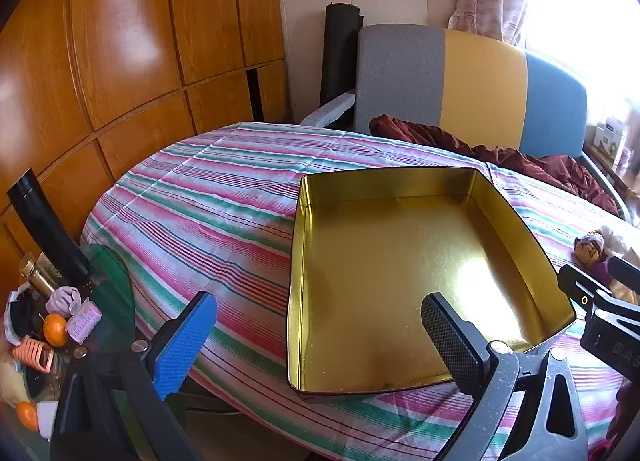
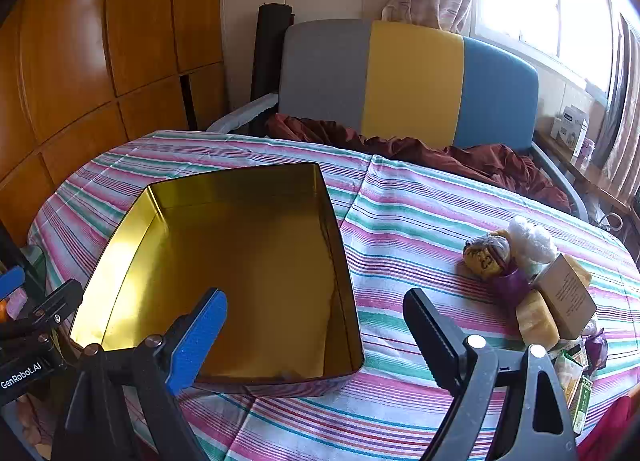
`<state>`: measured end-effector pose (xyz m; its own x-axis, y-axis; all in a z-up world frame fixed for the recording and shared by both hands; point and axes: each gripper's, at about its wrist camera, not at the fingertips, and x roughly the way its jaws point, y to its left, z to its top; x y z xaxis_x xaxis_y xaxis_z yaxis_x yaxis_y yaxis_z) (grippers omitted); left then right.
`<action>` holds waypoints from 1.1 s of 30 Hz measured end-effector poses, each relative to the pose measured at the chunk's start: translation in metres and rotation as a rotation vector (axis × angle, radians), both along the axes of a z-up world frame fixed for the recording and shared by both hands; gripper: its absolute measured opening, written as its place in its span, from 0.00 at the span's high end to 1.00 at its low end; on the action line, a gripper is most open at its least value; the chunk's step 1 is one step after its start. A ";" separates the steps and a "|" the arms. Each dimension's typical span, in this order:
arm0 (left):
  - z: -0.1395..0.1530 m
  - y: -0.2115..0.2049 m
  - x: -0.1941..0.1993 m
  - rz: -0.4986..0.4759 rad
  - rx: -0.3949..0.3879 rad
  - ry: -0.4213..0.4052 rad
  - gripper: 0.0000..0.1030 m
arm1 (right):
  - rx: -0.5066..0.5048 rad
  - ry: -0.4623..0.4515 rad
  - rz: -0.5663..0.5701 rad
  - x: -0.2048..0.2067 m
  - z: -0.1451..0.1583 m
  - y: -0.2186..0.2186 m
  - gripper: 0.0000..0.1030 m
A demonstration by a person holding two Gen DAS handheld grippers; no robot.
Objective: Organize objects
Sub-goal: 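Move both tools from the gold tray toward the pile of items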
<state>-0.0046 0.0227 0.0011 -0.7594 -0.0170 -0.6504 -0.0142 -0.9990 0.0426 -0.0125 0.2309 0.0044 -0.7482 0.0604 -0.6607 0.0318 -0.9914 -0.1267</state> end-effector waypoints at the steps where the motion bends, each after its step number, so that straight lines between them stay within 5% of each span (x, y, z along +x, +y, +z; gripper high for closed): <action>1: 0.000 0.002 0.000 -0.003 -0.004 0.001 0.00 | -0.001 0.000 -0.002 0.000 0.000 0.001 0.12; 11: -0.001 0.017 -0.001 -0.052 -0.015 -0.017 0.00 | -0.020 0.009 -0.041 0.001 0.010 0.026 0.12; 20: -0.013 0.032 -0.005 -0.204 0.139 -0.129 0.00 | -0.066 -0.007 -0.170 0.005 0.016 0.074 0.12; 28: -0.015 0.061 0.001 -0.301 0.104 -0.125 0.00 | -0.149 -0.050 -0.343 0.020 0.025 0.141 0.12; 33: -0.009 0.072 -0.002 -0.409 0.149 -0.138 0.00 | -0.239 -0.067 -0.472 0.038 0.038 0.202 0.12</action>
